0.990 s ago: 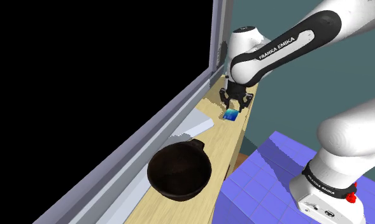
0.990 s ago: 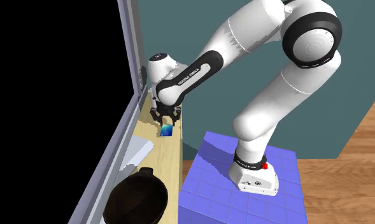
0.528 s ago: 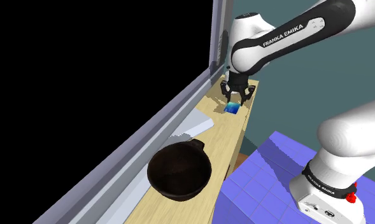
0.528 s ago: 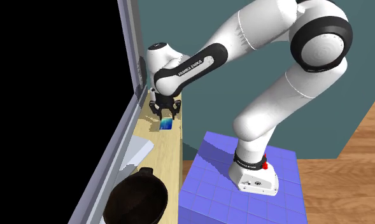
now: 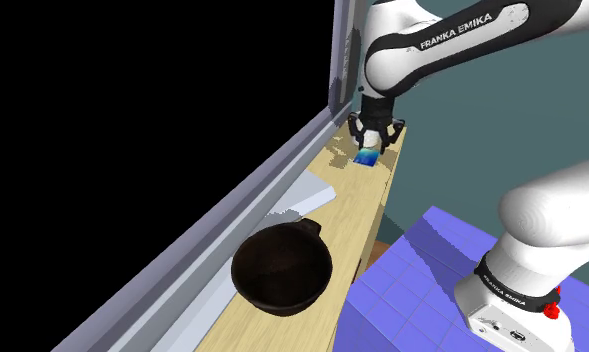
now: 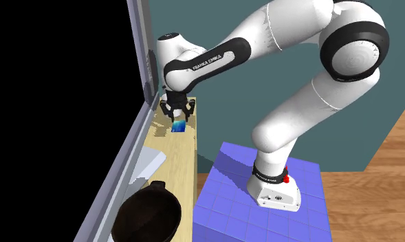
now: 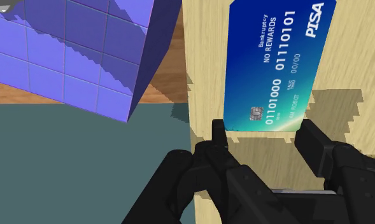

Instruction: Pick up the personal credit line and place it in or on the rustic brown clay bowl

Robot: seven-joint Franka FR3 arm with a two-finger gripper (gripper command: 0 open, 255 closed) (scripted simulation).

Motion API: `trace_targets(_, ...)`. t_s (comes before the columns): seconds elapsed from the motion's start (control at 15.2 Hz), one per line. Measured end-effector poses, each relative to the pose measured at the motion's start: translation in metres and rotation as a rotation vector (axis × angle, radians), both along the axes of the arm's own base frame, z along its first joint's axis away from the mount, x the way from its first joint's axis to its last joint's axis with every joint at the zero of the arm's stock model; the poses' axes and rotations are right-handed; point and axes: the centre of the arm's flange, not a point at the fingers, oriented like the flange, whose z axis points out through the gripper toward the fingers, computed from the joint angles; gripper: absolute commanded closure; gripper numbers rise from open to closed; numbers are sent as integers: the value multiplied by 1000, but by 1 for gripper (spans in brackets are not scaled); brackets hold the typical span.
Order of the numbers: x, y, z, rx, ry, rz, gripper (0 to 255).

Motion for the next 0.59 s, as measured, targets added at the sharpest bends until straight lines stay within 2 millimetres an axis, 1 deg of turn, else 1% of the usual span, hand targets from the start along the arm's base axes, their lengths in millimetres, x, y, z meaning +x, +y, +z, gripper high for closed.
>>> trace_targets(0.59, 1, -2, 48, 0, 0, 0, 255)
